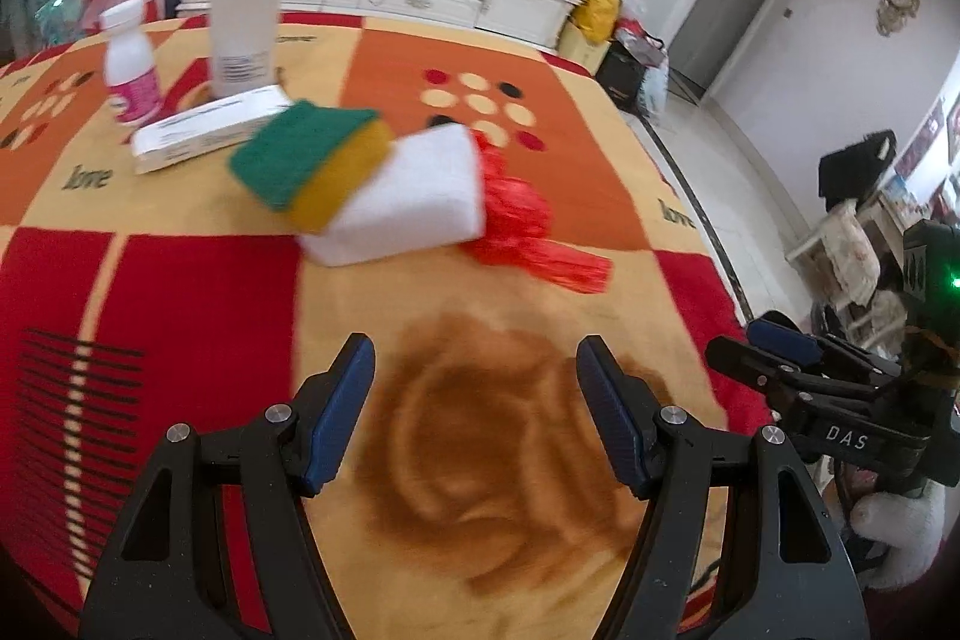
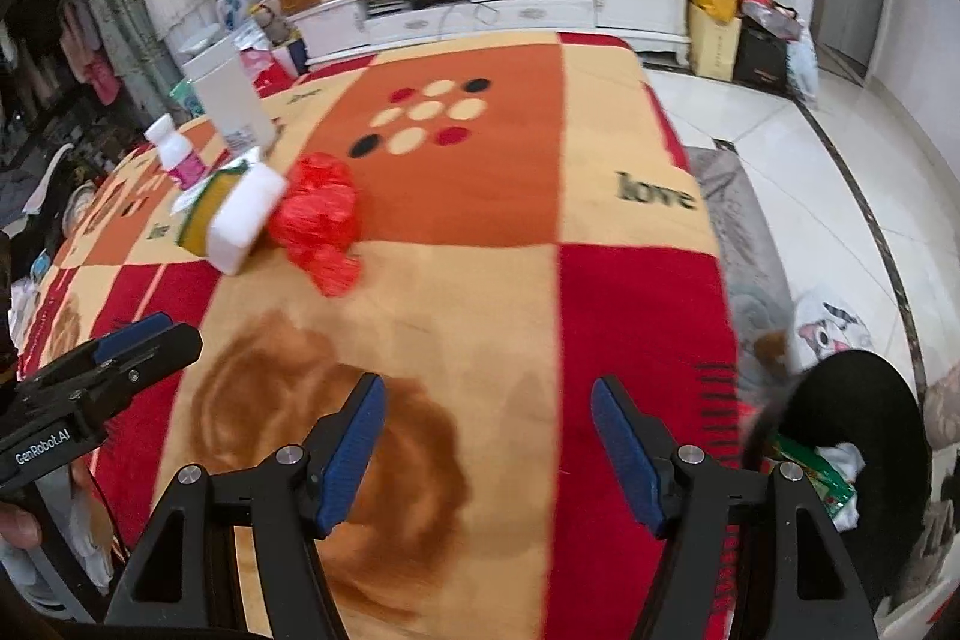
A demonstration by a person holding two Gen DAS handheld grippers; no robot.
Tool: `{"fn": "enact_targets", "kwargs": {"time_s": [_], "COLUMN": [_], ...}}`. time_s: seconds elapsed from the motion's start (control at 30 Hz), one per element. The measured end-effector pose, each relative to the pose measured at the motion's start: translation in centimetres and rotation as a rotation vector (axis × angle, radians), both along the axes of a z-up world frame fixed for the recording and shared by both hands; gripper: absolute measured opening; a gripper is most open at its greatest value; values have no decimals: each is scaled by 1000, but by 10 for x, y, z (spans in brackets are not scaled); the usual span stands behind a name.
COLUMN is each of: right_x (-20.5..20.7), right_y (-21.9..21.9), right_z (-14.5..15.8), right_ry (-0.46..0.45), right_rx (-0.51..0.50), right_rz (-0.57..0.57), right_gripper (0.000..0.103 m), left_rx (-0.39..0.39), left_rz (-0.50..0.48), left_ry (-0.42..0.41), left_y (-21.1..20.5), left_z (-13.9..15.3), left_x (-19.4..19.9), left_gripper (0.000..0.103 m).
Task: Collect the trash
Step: 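Bring both empty grippers back over the blanket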
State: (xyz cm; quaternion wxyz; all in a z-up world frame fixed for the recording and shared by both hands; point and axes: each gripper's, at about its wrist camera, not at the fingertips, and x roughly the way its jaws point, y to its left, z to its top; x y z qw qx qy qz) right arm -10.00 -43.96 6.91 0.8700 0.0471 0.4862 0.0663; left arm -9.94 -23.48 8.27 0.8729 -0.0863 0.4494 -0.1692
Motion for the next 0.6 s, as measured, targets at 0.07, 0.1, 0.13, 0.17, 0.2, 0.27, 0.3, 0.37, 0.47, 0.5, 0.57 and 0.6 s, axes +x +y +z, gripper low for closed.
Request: {"fn": "enact_targets", "kwargs": {"time_s": [0.07,0.1,0.13,0.17,0.2,0.27,0.3,0.37,0.47,0.5,0.57,0.6], "right_x": [3,6,7,10,13,16,18,23,28,30,33,36], "right_y": [9,16,19,26,30,38,43,51,63,66,69,70], "right_z": [0,0,-1,-1,-2,-2,-2,-3,-3,-2,-1,0], "right_ry": [0,1,2,4,5,7,8,11,11,9,5,3], "right_rx": [3,4,4,7,8,11,11,12,6,7,12,16], "right_rz": [15,26,32,43,50,63,72,85,107,111,113,113], "right_gripper": [69,70,70,70,70,70,70,71,71,71,71,71], "left_rx": [-4,-6,-8,-7,-7,-6,-6,0,2,-5,-35,-55], "left_rz": [17,22,33,45,53,73,82,99,114,117,128,141], "left_ry": [6,9,14,17,16,18,20,23,26,30,40,43], "left_y": [16,22,30,38,43,56,62,74,85,88,96,99], "left_z": [-1,-2,-3,-4,-4,-6,-6,-8,-7,-7,-7,-6], "left_x": [2,3,4,5,5,8,10,16,24,27,35,40], "left_gripper": [69,69,69,69,69,69,69,69,69,69,69,69]}}
